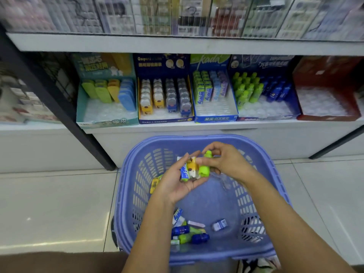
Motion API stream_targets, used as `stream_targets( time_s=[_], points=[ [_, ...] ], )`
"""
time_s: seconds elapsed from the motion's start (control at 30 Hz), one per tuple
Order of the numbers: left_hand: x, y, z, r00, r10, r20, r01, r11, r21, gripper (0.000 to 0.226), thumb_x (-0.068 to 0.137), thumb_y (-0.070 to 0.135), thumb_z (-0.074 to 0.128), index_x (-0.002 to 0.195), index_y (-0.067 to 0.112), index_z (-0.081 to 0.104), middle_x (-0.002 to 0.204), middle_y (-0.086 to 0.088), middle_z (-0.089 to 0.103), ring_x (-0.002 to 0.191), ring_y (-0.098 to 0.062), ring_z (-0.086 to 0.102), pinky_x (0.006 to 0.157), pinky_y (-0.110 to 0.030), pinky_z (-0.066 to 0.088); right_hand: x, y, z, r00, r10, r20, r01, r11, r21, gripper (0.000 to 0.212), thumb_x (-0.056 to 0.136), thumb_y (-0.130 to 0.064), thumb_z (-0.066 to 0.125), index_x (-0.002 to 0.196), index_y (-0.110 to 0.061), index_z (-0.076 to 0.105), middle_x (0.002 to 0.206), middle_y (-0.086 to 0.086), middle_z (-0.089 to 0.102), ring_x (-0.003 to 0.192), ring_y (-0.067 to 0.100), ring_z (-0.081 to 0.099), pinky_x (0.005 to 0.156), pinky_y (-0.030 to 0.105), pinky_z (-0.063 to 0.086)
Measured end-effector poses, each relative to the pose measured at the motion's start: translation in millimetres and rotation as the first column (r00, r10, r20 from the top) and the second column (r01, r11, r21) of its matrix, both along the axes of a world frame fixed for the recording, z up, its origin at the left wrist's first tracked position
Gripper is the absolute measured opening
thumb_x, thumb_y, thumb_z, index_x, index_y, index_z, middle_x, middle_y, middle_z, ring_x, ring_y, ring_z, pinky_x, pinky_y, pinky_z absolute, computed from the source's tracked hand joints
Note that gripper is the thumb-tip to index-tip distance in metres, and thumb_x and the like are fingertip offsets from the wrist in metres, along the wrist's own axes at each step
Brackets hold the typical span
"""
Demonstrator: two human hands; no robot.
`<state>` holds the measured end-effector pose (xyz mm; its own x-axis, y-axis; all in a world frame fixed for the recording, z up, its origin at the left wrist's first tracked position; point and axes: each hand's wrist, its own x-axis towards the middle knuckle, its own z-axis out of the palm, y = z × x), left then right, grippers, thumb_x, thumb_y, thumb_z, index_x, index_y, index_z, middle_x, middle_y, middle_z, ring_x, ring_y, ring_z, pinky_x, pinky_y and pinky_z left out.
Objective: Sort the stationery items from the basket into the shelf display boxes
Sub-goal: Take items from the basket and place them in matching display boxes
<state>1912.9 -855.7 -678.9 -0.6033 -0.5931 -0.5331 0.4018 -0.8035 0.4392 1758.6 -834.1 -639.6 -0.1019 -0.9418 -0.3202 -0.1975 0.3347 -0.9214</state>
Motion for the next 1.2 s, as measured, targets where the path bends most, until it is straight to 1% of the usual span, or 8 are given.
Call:
stream_targets(
  time_s=[0.17, 0.27, 0.4, 0.47, 0.53, 0.77, 0.93, 1.2],
  points=[
    [32, -7, 45, 0.979, 0.203, -0.024, -0.203, 0.979, -0.011, 0.029, 0.080, 0.021, 0.063, 0.104, 0.007, 0.068, 0.098, -0.017, 0.066, 0.083, -0.029, 0.068, 0.060, -0.034, 0.059, 18, -15, 38, 0.923, -0.080, 0.376, 0.139, 0.981, -0.132, 0.017, 0.070, -0.017, 0.072, 0.085, -0.011, 0.065, 0.063, -0.001, 0.066, 0.050, 0.007, 0.056, 0.051, 0.015, 0.048],
    [53, -14, 64, 0.963, 0.263, 0.065, -0.257, 0.963, -0.086, 0.017, 0.083, 0.020, 0.064, 0.095, 0.008, 0.067, 0.087, -0.017, 0.069, 0.076, -0.029, 0.068, 0.053, -0.031, 0.057, 19, -37, 55, 0.898, -0.109, 0.426, 0.204, 0.961, -0.184, 0.011, 0.079, -0.011, 0.067, 0.090, -0.009, 0.063, 0.072, 0.002, 0.070, 0.059, 0.010, 0.065, 0.063, 0.018, 0.054],
    [69, -22, 72, 0.938, 0.335, 0.083, -0.319, 0.933, -0.167, 0.030, 0.094, 0.037, 0.052, 0.104, 0.010, 0.063, 0.084, -0.013, 0.069, 0.072, -0.024, 0.070, 0.053, -0.028, 0.056, 1, -74, 73, 0.948, -0.317, 0.020, 0.306, 0.896, -0.321, 0.011, 0.088, -0.010, 0.064, 0.099, -0.012, 0.062, 0.087, 0.002, 0.061, 0.060, 0.008, 0.066, 0.066, 0.016, 0.054],
    [71, -24, 74, 0.939, 0.342, 0.041, -0.332, 0.931, -0.154, 0.038, 0.094, 0.044, 0.048, 0.106, 0.011, 0.062, 0.082, -0.012, 0.069, 0.072, -0.024, 0.070, 0.054, -0.028, 0.056, -10, -89, 79, 0.883, -0.400, -0.245, 0.277, 0.866, -0.416, 0.021, 0.084, -0.016, 0.069, 0.104, -0.011, 0.062, 0.084, -0.003, 0.058, 0.064, 0.011, 0.061, 0.060, 0.016, 0.050],
    [68, -25, 75, 0.940, 0.342, 0.001, -0.340, 0.933, -0.115, 0.041, 0.096, 0.046, 0.045, 0.105, 0.010, 0.061, 0.080, -0.013, 0.070, 0.070, -0.025, 0.070, 0.054, -0.029, 0.056, -20, -100, 87, 0.797, -0.476, -0.372, 0.280, 0.836, -0.472, 0.032, 0.076, -0.020, 0.077, 0.103, -0.008, 0.064, 0.081, 0.000, 0.060, 0.071, 0.015, 0.056, 0.059, 0.022, 0.045],
    [43, -25, 81, 0.932, 0.338, -0.129, -0.330, 0.941, 0.081, 0.040, 0.098, 0.039, 0.041, 0.099, 0.006, 0.065, 0.080, -0.018, 0.068, 0.067, -0.030, 0.068, 0.053, -0.034, 0.059, -63, -94, 87, 0.677, -0.625, -0.388, 0.363, 0.743, -0.563, 0.031, 0.072, -0.014, 0.079, 0.100, -0.009, 0.066, 0.082, 0.005, 0.061, 0.063, 0.009, 0.053, 0.051, 0.003, 0.037],
    [8, -16, 89, 0.936, 0.270, -0.225, -0.240, 0.959, 0.151, 0.037, 0.086, 0.039, 0.059, 0.102, 0.007, 0.066, 0.086, -0.017, 0.068, 0.078, -0.030, 0.067, 0.054, -0.032, 0.058, -103, -75, 76, 0.579, -0.763, -0.289, 0.501, 0.612, -0.612, 0.036, 0.075, -0.014, 0.077, 0.105, -0.004, 0.060, 0.087, 0.008, 0.060, 0.061, 0.003, 0.050, 0.068, 0.030, 0.049],
    [-18, -11, 79, 0.975, 0.215, -0.065, -0.212, 0.976, 0.046, 0.030, 0.089, 0.039, 0.057, 0.105, 0.016, 0.065, 0.082, -0.009, 0.072, 0.067, -0.020, 0.070, 0.049, -0.024, 0.056, -129, -86, 62, 0.618, -0.560, -0.551, 0.300, 0.816, -0.494, 0.037, 0.073, -0.006, 0.077, 0.107, -0.002, 0.065, 0.091, 0.014, 0.066, 0.076, 0.018, 0.056, 0.074, 0.028, 0.047]
  ],
)
